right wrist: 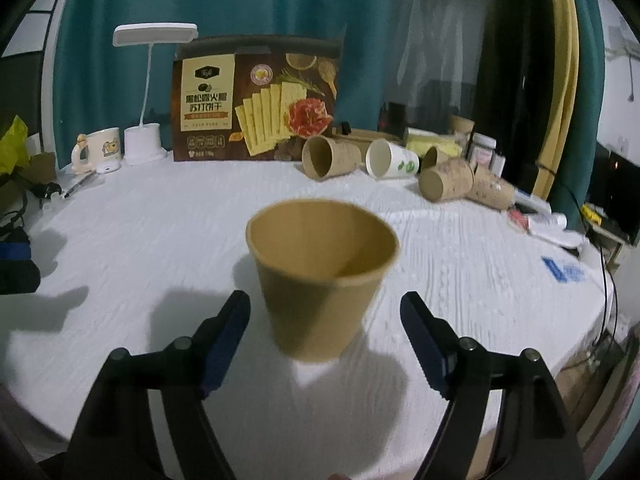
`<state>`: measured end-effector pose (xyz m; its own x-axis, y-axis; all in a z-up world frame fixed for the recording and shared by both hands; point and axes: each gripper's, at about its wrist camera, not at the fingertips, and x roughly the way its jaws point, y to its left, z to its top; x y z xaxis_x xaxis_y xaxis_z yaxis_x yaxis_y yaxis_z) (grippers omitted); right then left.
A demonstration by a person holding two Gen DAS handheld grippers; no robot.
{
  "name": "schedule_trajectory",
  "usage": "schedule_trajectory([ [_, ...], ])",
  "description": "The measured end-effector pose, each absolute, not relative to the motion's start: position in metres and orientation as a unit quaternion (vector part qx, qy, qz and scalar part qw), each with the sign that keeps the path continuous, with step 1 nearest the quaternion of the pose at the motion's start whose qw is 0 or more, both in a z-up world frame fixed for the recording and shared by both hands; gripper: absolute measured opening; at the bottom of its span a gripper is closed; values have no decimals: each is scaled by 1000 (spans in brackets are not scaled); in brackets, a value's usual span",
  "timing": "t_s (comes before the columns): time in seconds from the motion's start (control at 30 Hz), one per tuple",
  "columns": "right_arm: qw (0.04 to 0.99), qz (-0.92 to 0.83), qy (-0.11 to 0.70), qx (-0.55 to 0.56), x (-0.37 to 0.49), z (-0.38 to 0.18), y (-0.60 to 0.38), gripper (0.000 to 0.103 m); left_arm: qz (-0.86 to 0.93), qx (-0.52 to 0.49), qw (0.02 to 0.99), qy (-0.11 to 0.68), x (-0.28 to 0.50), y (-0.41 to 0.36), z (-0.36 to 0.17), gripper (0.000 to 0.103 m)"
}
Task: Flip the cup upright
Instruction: 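Lower the upright cup onto the tablecloth with the right tool, then open the right tool and withdraw it from the cup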
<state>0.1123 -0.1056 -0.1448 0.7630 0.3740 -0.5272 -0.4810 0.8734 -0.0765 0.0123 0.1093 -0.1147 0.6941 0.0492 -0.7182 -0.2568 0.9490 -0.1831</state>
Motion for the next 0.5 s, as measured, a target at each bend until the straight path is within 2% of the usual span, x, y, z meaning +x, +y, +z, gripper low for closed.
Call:
schedule_trajectory([
  [0.5,926,195,321,-29,66,-131,-174,76,27,-84,925,370,-6,61,-105,85],
])
